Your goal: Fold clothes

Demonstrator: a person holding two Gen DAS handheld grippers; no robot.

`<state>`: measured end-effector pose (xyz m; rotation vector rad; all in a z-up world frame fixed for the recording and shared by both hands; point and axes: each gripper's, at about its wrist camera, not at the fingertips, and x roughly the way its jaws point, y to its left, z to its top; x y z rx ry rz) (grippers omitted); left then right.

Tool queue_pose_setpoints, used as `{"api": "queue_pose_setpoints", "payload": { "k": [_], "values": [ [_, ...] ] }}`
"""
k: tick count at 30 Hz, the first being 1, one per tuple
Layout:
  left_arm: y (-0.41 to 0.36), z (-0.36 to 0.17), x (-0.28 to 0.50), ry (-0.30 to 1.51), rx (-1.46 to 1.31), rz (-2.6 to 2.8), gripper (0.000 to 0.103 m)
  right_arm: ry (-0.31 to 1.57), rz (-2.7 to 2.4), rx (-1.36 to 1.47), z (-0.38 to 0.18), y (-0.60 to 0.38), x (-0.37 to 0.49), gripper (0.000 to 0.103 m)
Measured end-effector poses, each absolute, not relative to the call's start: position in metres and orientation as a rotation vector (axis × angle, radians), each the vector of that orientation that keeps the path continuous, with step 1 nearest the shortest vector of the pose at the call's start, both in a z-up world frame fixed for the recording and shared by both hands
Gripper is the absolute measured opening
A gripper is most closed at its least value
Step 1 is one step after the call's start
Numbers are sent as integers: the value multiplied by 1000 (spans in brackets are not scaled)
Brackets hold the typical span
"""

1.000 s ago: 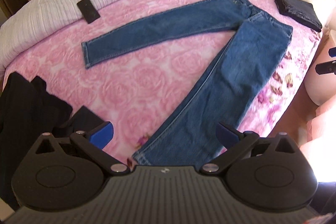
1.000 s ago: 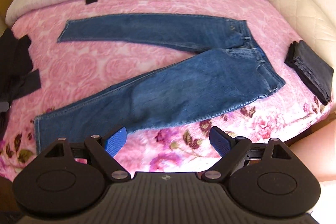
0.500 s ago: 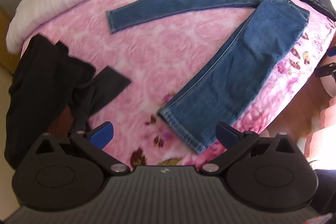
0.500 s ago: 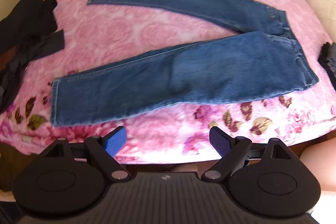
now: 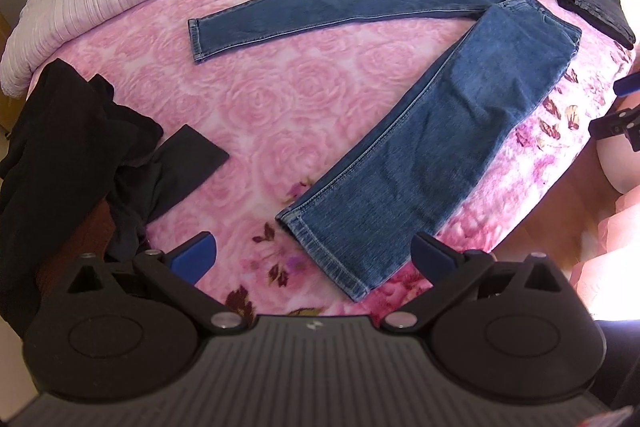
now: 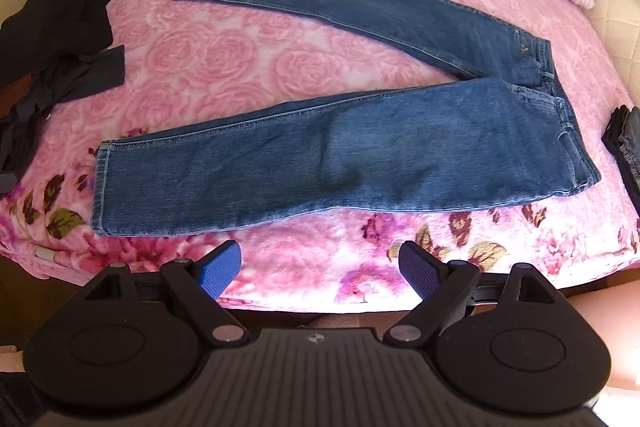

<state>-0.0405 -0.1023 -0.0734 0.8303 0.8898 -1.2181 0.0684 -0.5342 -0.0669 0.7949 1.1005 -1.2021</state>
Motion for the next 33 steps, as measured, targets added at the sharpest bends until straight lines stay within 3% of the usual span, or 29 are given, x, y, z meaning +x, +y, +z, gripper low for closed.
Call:
{"api": "queue_pose_setpoints", "payload": {
  "k": [19, 30, 33],
  "values": [
    [-152, -94, -101, 758, 961, -1321, 102, 1116, -1268, 791, -63, -548, -6, 88],
    [-212, -130, -193, 724, 1034, -1176, 102, 1126, -1168, 685, -101, -616, -141, 88],
    [-220, -146, -215, 720, 1068, -1132, 102, 1205, -1142, 618, -118, -635, -177, 88]
  ]
}}
